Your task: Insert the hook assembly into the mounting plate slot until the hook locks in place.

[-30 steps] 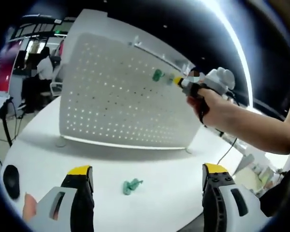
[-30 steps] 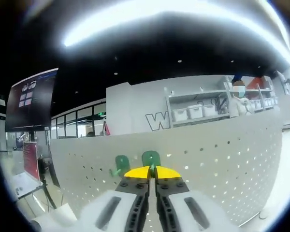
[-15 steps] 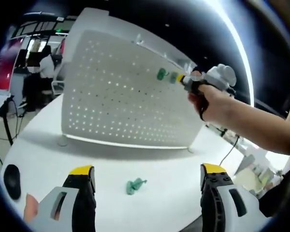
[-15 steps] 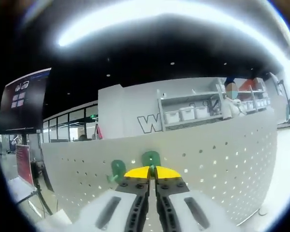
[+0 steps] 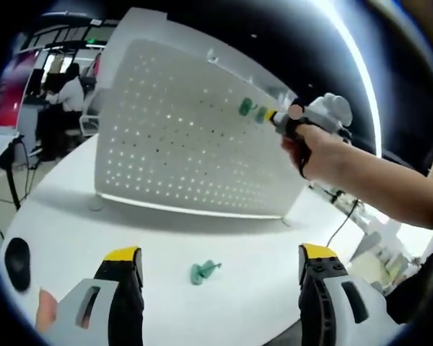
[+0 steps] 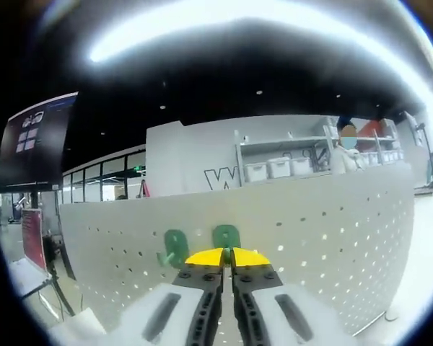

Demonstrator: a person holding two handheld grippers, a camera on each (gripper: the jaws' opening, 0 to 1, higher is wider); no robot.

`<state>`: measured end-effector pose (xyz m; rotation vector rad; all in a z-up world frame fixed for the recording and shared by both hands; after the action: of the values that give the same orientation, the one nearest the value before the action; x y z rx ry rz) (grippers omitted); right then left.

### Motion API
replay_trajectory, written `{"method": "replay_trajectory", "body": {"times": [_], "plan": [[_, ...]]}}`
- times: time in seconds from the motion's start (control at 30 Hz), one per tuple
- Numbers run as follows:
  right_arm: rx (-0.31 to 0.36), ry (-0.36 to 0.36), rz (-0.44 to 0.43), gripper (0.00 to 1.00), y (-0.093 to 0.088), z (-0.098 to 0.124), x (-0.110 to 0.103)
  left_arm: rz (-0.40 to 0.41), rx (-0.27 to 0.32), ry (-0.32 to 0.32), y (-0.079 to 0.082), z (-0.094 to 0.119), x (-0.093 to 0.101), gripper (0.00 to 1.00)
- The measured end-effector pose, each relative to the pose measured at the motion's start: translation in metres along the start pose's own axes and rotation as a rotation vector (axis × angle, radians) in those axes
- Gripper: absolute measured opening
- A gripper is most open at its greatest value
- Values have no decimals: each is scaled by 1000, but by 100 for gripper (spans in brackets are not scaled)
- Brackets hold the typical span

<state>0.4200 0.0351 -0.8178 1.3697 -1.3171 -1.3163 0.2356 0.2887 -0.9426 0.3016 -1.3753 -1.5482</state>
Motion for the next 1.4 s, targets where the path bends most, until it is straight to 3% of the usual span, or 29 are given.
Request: {"method": "replay_trajectory", "body": {"times": [0.13,0.23,0.27,0.3,0.33,0.53,0.63,0.73,0.97,1.07,1.4], "plan": [[-17,7,24,0,0,0,-1,14,9,-2,-1,-2,0,92],[-104,44,-76,1,-10,-4,0,13,6,-2,-1,-4,2,92],[-166,52,-114,2,-19,-5,-1,10,6,-5,-1,-5,3,92],[-172,44,-119,5,-20,-5,0,10,4,-8,-1,-5,4,91],[-139,37,-102,8,-18,-4,2,8,3,-11,0,-5,5,91],[-100,88,-82,14,-6,4,-1,0,1,10,2,0,1,90],[-48,132,-150,17,4,7,-3,-5,-9,24,2,2,-1,90],[-41,156,-202,21,7,12,-3,-11,-7,35,3,5,-2,90],[-56,173,-158,22,12,24,6,-16,-14,45,5,8,2,90],[-67,213,-194,22,16,36,12,-21,-15,47,6,10,5,90],[-134,375,42,23,7,83,18,-43,-64,49,1,14,14,91]]}}
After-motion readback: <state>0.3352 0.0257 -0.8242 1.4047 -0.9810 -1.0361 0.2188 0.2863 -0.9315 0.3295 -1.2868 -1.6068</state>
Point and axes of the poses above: the point that each gripper's makers call its tool centre point, and the gripper's own axes: z roughly backward along the fingers, x roughly to its right, y roughly out of its top, the point moved 8 cm from there along z, roughly backward along the fingers
